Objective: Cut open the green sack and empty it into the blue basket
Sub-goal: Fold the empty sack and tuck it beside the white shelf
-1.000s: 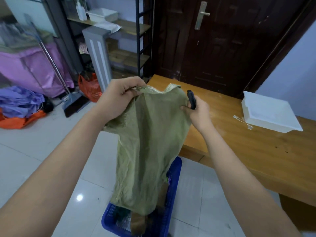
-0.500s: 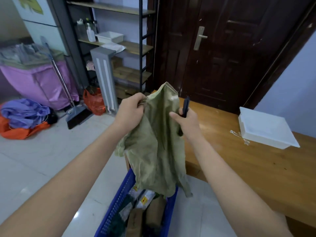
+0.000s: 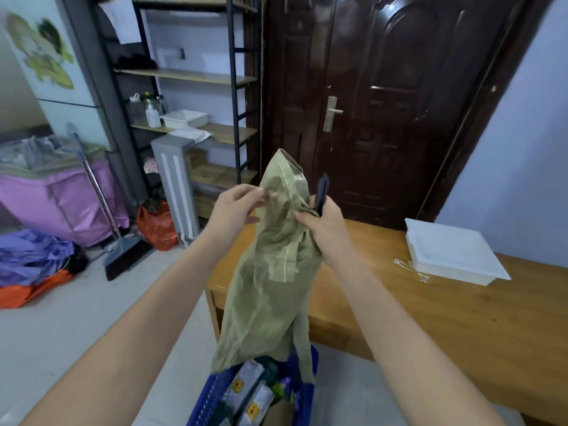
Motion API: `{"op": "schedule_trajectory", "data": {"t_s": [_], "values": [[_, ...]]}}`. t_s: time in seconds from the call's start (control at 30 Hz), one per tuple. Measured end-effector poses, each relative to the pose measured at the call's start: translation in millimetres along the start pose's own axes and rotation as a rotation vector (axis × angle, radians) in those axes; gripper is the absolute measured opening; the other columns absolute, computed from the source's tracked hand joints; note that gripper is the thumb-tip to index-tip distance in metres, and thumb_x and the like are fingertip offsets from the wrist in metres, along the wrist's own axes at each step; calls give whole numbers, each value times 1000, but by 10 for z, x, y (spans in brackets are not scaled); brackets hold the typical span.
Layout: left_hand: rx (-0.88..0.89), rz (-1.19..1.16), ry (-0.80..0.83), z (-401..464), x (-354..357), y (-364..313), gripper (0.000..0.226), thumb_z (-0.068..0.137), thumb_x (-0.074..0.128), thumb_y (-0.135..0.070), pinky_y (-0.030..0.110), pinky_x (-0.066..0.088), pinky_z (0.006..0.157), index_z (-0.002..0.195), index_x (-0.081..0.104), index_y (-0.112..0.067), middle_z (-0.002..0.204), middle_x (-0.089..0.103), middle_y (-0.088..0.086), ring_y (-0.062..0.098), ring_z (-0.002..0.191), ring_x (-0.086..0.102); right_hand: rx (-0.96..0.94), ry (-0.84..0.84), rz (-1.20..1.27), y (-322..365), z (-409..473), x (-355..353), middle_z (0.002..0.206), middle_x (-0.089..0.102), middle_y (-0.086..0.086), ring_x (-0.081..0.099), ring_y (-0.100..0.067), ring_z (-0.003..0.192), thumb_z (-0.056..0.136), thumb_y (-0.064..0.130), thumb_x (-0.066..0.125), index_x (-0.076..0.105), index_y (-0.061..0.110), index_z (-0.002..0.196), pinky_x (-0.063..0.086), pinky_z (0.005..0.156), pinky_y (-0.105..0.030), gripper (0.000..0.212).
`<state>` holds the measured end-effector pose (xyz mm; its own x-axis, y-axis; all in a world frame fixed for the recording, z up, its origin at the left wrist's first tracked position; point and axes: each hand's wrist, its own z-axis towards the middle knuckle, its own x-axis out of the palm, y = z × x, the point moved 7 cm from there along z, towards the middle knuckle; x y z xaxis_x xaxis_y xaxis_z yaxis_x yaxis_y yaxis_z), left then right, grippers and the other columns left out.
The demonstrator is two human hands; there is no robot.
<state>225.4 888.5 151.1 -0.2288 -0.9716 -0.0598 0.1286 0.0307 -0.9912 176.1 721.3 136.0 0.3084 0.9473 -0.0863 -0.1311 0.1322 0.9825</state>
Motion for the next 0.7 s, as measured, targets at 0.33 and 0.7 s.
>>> {"op": "schedule_trajectory", "data": {"t_s": [0.33,0.7], "values": [[205,-76,212,-32,138,-80,10,83,67,-10,39,55,81,88,67,-19,76,75,-12,5,78,71,-149,-83,-385,765,-366,-239,66,41,6,40,-9,58,77,2,63,37,18,71,35,57,-23,32],[638,257,683,-497,671,-544,45,95,42,-8,34,49,86,116,48,-48,114,64,-6,15,99,61,-37,-600,-1036,1288,-1336,-937,81,52,-10,48,-26,74,85,3,47,40,10,84,34,62,-34,9]]}}
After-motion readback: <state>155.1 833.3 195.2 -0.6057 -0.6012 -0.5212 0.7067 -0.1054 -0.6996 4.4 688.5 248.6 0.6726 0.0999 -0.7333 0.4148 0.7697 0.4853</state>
